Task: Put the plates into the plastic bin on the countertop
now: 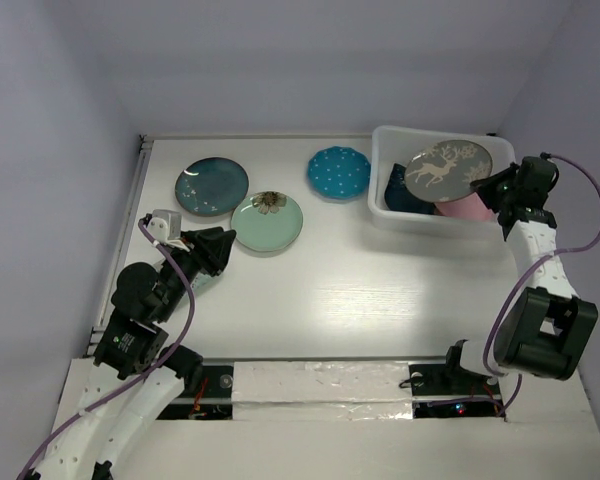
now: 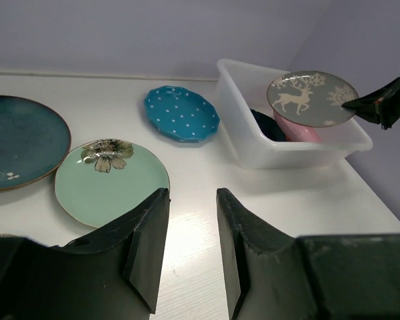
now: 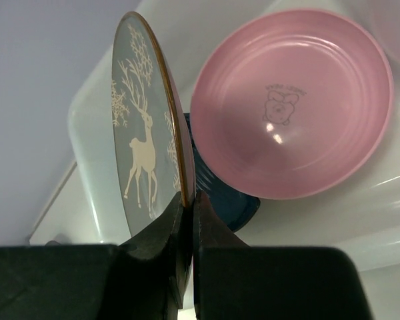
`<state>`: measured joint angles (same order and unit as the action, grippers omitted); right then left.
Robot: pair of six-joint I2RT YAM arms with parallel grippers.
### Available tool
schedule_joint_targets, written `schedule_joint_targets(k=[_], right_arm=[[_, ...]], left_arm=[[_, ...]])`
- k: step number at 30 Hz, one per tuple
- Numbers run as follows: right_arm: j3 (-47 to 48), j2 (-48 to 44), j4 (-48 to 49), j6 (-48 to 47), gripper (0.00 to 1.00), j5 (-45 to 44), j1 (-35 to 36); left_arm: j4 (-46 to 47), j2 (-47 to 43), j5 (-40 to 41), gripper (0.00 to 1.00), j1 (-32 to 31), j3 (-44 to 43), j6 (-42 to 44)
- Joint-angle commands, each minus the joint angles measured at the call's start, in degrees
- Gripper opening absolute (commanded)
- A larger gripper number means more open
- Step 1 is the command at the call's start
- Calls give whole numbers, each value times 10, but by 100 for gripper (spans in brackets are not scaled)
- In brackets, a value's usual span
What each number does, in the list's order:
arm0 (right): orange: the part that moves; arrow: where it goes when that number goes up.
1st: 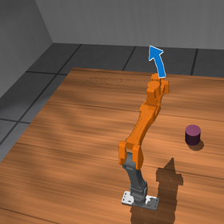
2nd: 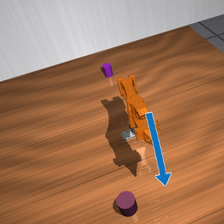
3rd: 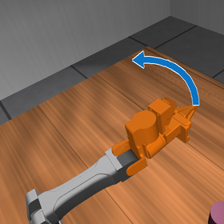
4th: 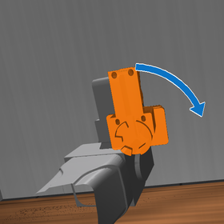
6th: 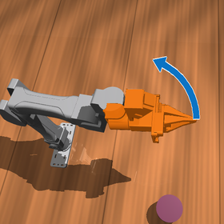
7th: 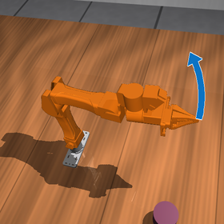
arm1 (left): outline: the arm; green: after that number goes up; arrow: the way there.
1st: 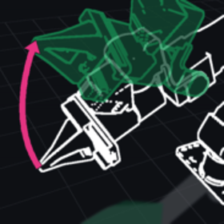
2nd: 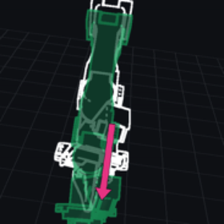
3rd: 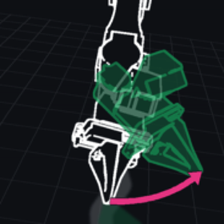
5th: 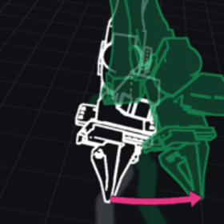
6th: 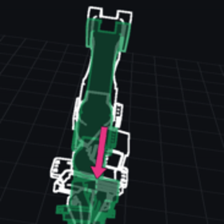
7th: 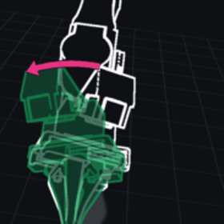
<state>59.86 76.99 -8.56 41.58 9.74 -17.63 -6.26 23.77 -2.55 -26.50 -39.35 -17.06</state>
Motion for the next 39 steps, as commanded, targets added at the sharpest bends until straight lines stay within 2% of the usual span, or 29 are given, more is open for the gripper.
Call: schedule_joint_targets(k=[1,11,15,16,18,19,22,24,27,29,30,31,32,33,34,36,37,38,39], right_arm=[[4,4,128,22,0,56,-11],[-23,76,137,34,1,54,-21],[-39,66,123,27,25,15,-21],[-43,62,118,26,40,6,-21],[-54,47,112,21,55,-19,-21],[-56,42,104,19,67,-28,-21],[-61,22,90,10,76,-54,-21],[-62,3,86,1,76,-61,-21],[-69,-29,87,-8,76,-60,-21],[-76,-70,89,-12,65,-50,-10],[-78,-83,88,-21,59,-50,17],[-76,-97,87,-26,47,-53,36],[-75,-114,87,-30,25,-57,59],[-73,-119,71,-37,18,-66,88],[-67,-124,65,-40,9,-74,155],[-60,-116,62,-36,4,-109,228],[-57,-108,67,-32,3,-118,295],[-49,-97,71,-25,1,-127,331],[-46,-71,77,-11,0,-148,363]], left_arm=[[26,0,-3,32,3,-12,-3],[27,1,-3,32,3,-13,-3],[27,0,-4,32,3,-13,-3],[27,0,-4,32,3,-13,-3],[26,-1,-4,32,3,-12,-3],[26,-2,-4,32,3,-13,-4],[26,-6,-4,32,-2,-13,-4],[26,-7,-4,32,-2,-12,-4],[26,-9,-4,32,-2,-12,-4],[26,-9,-4,32,-2,-12,-4],[26,-8,-4,32,-2,-13,-5],[26,-7,-4,32,-2,-13,-4],[26,-7,-3,32,-2,-13,-4],[26,-7,-3,32,-2,-13,-4],[26,-7,-2,32,-2,-13,-5],[26,-7,0,32,-2,-13,-4],[26,-6,1,31,-2,-13,-4],[25,-6,2,31,-2,-13,-4],[25,-5,4,27,-2,-13,-4]])
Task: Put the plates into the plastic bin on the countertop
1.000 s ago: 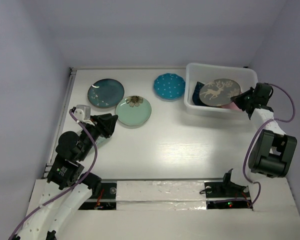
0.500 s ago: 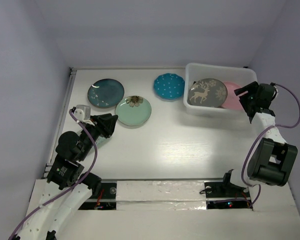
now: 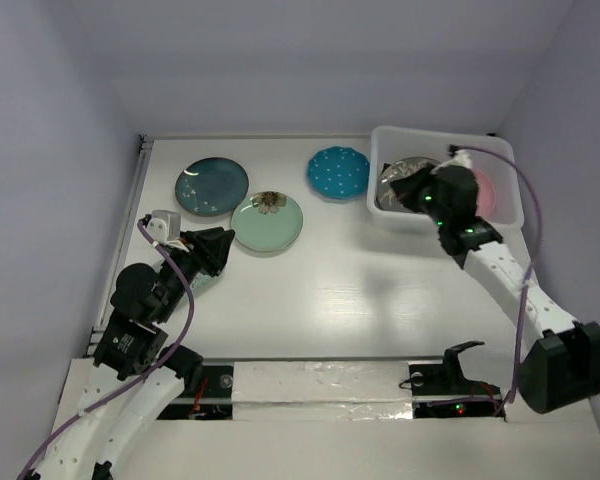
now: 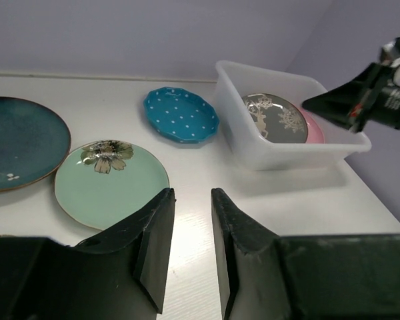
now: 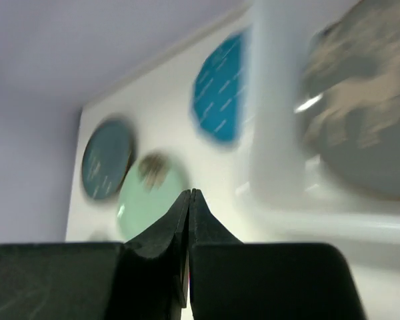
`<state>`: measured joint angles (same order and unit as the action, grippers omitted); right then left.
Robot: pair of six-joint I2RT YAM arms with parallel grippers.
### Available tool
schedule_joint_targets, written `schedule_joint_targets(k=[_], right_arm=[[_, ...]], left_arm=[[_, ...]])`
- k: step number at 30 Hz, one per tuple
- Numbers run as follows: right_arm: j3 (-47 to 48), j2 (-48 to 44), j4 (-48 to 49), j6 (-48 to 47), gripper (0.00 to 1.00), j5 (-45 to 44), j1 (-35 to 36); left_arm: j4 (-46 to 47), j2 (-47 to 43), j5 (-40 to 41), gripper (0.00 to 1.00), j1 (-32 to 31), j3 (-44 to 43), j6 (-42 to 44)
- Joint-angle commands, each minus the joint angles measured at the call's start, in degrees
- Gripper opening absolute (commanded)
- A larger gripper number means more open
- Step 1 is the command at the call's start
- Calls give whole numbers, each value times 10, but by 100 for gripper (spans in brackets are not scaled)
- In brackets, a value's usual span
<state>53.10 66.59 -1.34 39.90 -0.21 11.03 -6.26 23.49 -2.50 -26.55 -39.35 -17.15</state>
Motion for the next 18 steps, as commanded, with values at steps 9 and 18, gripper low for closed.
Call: schedule_joint_targets(k=[9,18], right_arm=[[141,301,63,126,9,-118,293],[167,457,123,235,54,-117,306]], left_arm=[[20,-3,15,5,-2,-14,-6],[23,2,2,19,-2,-14,-7]])
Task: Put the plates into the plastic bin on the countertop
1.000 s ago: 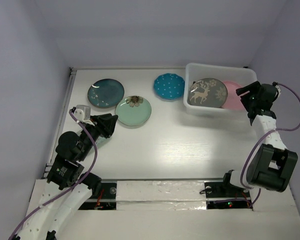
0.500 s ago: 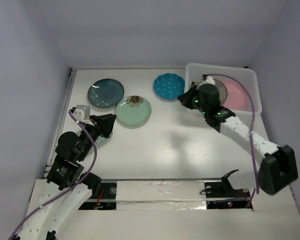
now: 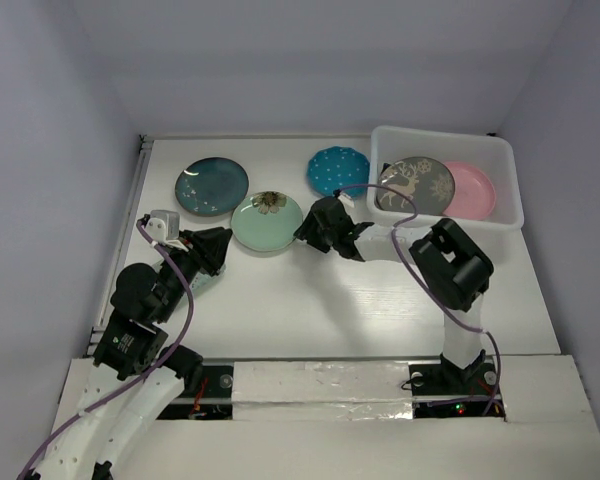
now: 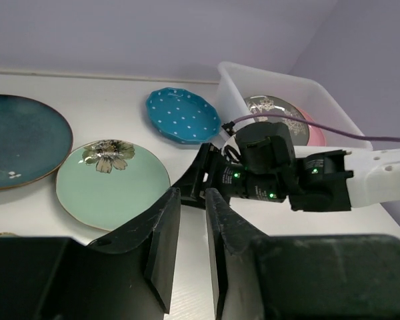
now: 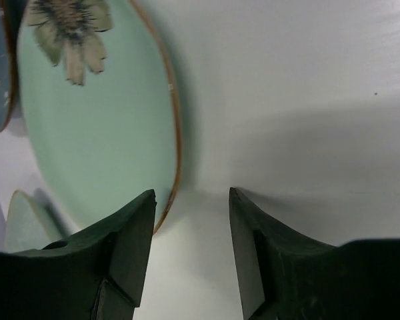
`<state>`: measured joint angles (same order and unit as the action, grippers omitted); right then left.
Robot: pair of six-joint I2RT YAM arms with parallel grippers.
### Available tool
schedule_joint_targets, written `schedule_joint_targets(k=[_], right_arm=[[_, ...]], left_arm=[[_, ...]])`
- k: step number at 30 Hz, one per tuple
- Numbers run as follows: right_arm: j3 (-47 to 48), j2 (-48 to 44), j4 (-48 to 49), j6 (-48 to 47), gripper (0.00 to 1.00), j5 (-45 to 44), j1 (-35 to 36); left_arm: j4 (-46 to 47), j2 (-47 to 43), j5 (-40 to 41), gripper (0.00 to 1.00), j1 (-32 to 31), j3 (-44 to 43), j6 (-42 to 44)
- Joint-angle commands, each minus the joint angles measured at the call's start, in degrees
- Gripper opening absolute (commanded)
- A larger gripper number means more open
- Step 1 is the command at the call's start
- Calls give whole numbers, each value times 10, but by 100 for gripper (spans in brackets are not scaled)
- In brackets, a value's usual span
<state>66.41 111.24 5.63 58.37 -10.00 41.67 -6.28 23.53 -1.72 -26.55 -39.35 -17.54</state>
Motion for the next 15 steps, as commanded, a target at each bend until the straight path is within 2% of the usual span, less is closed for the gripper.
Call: schedule_joint_targets(k=[1,4,8,12,13,15], right_arm=[[35,17,54,60,54,-20,6],[41,49,68,75,54,-11,6],[36,78,111,105,47,5,6],[24,86,119,139,26,2,6],[16,82,120,141,15,-1,6],[3,73,126,146,6,-12,6]], left_arm=[[23,1,-4,20,-2,-13,-3],[22,-1,0,21,-2,-14,-4],[21,3,0,21,-2,-14,-4],[21,6,-2,22,-2,-14,-3],[21,6,-2,22,-2,-14,-3],[22,5,-1,22,-2,-14,-3]])
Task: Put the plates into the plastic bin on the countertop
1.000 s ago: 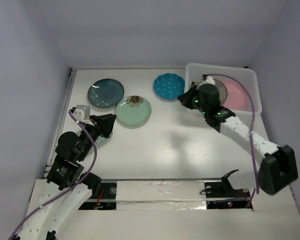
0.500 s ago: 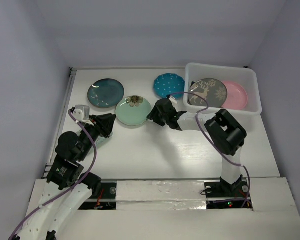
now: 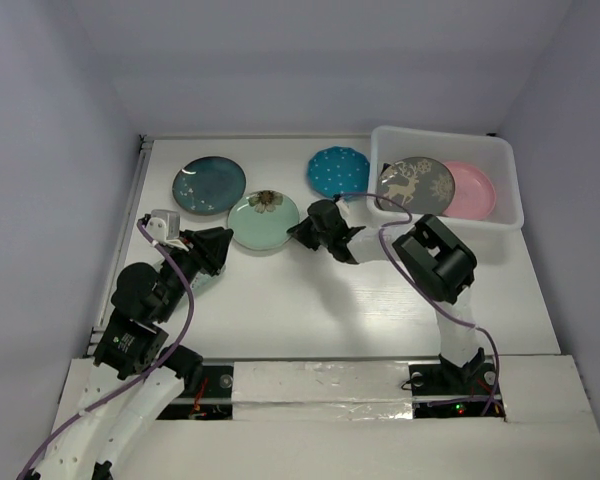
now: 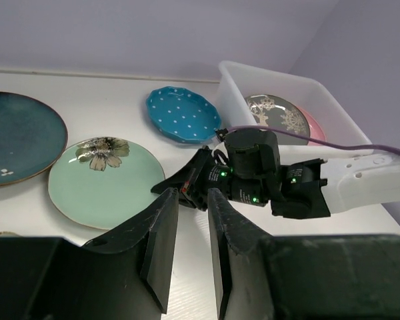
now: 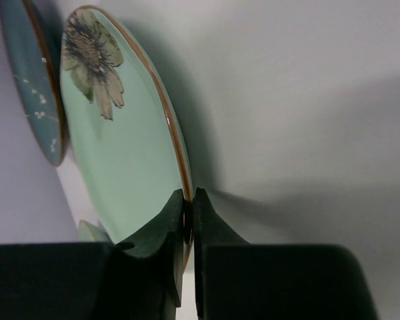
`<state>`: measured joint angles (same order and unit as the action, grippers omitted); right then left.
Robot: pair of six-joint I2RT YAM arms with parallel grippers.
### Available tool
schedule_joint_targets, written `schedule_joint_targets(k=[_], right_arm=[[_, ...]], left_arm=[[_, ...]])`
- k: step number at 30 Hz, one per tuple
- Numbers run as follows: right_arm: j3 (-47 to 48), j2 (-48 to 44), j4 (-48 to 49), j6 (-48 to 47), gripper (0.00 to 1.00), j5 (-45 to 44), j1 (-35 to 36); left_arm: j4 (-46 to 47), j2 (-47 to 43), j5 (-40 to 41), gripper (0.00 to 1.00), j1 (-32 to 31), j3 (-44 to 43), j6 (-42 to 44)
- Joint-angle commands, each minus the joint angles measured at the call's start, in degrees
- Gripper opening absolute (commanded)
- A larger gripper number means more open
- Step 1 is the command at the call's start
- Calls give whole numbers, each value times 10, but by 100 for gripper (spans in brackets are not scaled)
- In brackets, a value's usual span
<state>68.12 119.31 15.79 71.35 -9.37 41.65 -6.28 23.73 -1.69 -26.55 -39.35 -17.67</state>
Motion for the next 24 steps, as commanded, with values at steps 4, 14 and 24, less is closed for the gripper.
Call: schedule_joint_targets(k=[4,14,24], right_arm=[[-57,-53,34,13,1,-45,18],[-155,-311,14,-71,0,-94,44],[-146,-592,-95,-206,0,-78,-181]], left_arm=[[21,1,-2,22,-2,-15,-2],[21,-3,-1,25,-2,-14,-2],[22,-10,-2,28,-2,-13,-3]])
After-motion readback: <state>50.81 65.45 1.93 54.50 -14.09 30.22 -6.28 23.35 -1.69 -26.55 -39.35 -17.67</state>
